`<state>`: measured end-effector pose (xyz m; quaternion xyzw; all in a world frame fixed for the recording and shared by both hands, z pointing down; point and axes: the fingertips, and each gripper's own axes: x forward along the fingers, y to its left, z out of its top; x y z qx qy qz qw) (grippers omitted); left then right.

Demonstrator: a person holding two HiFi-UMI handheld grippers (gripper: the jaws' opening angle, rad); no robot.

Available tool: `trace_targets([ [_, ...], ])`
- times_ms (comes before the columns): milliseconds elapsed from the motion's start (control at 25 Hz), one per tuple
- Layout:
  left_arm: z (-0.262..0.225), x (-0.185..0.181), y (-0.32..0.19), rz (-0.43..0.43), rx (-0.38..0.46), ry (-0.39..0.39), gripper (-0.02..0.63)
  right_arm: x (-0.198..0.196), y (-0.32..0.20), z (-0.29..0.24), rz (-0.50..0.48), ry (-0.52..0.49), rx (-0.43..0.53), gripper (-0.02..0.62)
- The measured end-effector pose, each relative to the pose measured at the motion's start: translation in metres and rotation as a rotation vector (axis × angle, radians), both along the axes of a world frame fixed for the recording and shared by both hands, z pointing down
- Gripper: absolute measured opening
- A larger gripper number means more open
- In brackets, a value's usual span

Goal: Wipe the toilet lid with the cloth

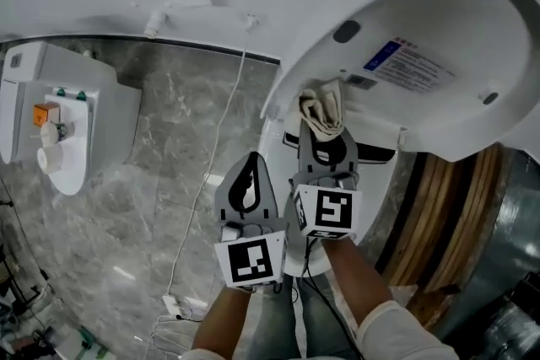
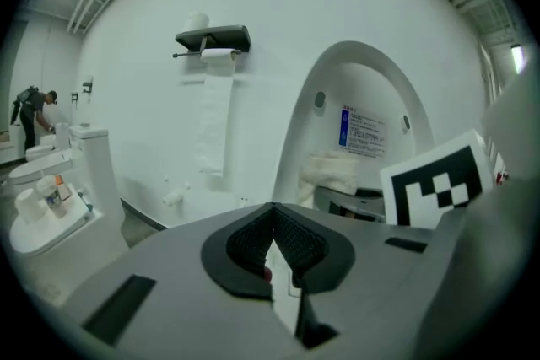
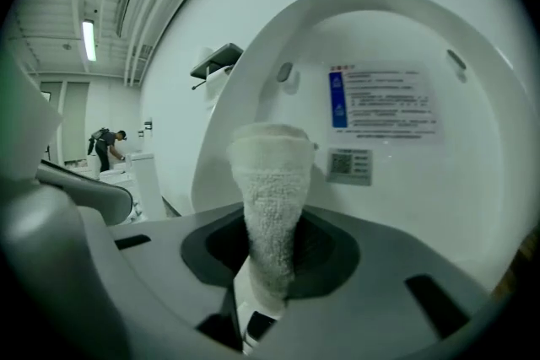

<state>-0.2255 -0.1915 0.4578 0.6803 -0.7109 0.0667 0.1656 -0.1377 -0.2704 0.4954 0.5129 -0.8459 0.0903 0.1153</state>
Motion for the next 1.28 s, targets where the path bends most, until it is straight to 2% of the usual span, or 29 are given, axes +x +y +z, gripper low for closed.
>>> trace_targets([
  [80, 0.012, -0.010, 0.009, -0.004, 0.002, -0.017, 0.011, -0.020, -0.002, 0.014, -0.031, -0.002, -0.017, 0.097],
  [200, 0.027, -0.023, 0.021, -0.020, 0.002, 0.027, 0.011, -0.035, -0.011, 0.028, -0.042, -0.005, -0.016, 0.097],
  [360, 0.041, -0.027, 0.026, -0.020, -0.002, 0.055, 0.011, -0.023, -0.019, 0.032, 0.004, -0.009, -0.019, 0.097],
  [440, 0.046, -0.018, 0.023, -0.004, -0.009, 0.054, 0.011, 0.004, -0.023, 0.037, 0.059, -0.017, -0.038, 0.097],
  [600, 0.051, 0.017, 0.011, 0.074, -0.030, 0.050, 0.011, 0.088, -0.030, 0.041, 0.207, -0.035, -0.048, 0.097],
  [840, 0.046, 0.091, -0.019, 0.177, -0.010, 0.075, 0.011, 0.210, -0.030, 0.043, 0.428, -0.037, -0.055, 0.097],
  [960, 0.043, 0.133, -0.027, 0.241, -0.004, 0.080, 0.011, 0.258, -0.027, 0.046, 0.521, -0.024, -0.068, 0.097],
  [1120, 0.039, 0.174, -0.032, 0.285, -0.010, 0.093, 0.011, 0.294, -0.023, 0.056, 0.609, -0.049, -0.124, 0.097],
  [1280, 0.033, 0.183, -0.035, 0.295, -0.009, 0.080, 0.011, 0.295, -0.022, 0.056, 0.595, -0.061, -0.138, 0.097],
])
